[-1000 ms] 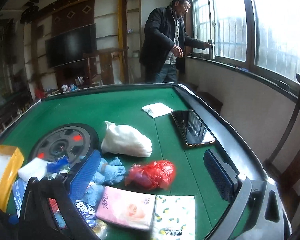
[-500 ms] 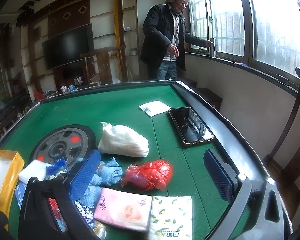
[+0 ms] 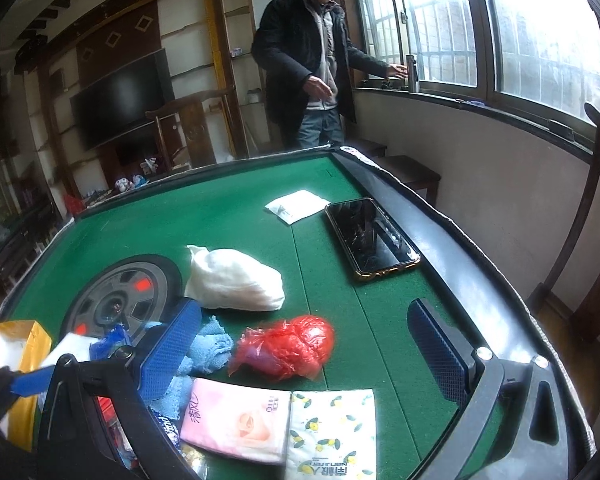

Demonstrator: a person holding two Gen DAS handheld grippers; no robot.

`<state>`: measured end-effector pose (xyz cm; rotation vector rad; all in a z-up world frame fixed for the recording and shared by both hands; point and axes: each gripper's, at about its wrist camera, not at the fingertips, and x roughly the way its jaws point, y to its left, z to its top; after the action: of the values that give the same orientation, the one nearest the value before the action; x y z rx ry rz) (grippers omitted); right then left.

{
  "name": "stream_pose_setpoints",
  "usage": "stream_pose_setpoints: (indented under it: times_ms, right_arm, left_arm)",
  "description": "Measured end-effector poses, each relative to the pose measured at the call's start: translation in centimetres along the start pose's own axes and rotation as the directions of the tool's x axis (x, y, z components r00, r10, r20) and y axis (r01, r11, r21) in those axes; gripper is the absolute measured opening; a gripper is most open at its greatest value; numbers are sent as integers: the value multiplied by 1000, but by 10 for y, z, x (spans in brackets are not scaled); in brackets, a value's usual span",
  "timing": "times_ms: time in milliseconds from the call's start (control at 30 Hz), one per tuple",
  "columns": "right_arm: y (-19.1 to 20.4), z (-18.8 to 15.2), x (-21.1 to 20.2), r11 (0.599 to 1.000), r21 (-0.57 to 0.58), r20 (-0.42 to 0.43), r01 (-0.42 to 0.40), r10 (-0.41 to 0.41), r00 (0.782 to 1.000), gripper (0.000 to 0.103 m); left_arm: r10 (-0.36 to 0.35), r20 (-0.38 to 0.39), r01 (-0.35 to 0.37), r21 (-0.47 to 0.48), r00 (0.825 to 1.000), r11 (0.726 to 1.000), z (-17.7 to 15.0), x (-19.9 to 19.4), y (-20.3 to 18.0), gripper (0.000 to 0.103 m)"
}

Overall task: Organize soft objects
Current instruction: 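Grasp the plastic bag of coloured sponge strips with the left tool, then grasp the lemon-print tissue pack with the right tool while the left tool holds the strip bag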

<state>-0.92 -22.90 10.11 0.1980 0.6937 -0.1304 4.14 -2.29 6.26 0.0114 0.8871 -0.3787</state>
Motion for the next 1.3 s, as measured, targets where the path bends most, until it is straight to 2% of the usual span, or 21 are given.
stream_pose_setpoints:
  times_ms: [200,233,267,333,367,567,700,733,767,867,1067,1200,1300]
  right_arm:
    - [-10,2,0,998,52,-25,-27,28,999,101]
    - [-10,2,1,998,57,-30,-31,33,999,101]
    - [-11,2,1,997,64,-35,-36,39,999,101]
    - [-12,1,1,997,72,-41,-41,44,998,101]
    - [-13,1,2,996,76,-45,-43,47,998,101]
    - [-12,1,2,996,78,-54,-47,51,997,101]
    - [-10,1,3,996,73,-57,-43,47,997,101]
    - [-10,1,3,997,72,-59,-42,47,997,101]
    - [-10,1,4,997,69,-61,-40,44,997,101]
    - [-9,0,6,997,64,-65,-36,40,997,101]
    - [-8,-2,8,998,52,-62,-35,38,997,101]
    - [-10,-4,11,998,48,-55,-35,38,998,101]
    - [-11,-6,16,998,46,-71,-40,44,997,101]
  left_arm:
    - [33,-59,-35,-29,998,999,1,13,4,97]
    - [26,-74,-29,-36,997,999,1,13,5,91]
    - [14,-89,-18,-45,996,999,1,14,6,77]
    - [-25,-125,19,-49,992,999,0,17,5,61]
    - [-21,-127,16,-41,992,999,0,16,4,59]
    - [-5,-100,5,-5,995,1000,4,16,-4,60]
    - [28,-132,-25,24,991,999,6,30,-12,63]
    - [41,-142,-35,44,989,998,5,34,-15,60]
    - [48,-142,-41,52,989,998,4,35,-17,41]
    - [-8,-114,8,2,993,1000,4,23,-11,37]
    - [-68,27,70,-100,997,992,-1,-38,13,37]
    - [-82,89,95,-151,993,984,-17,-80,30,37]
    - [-60,125,83,-188,990,979,-33,-107,47,38]
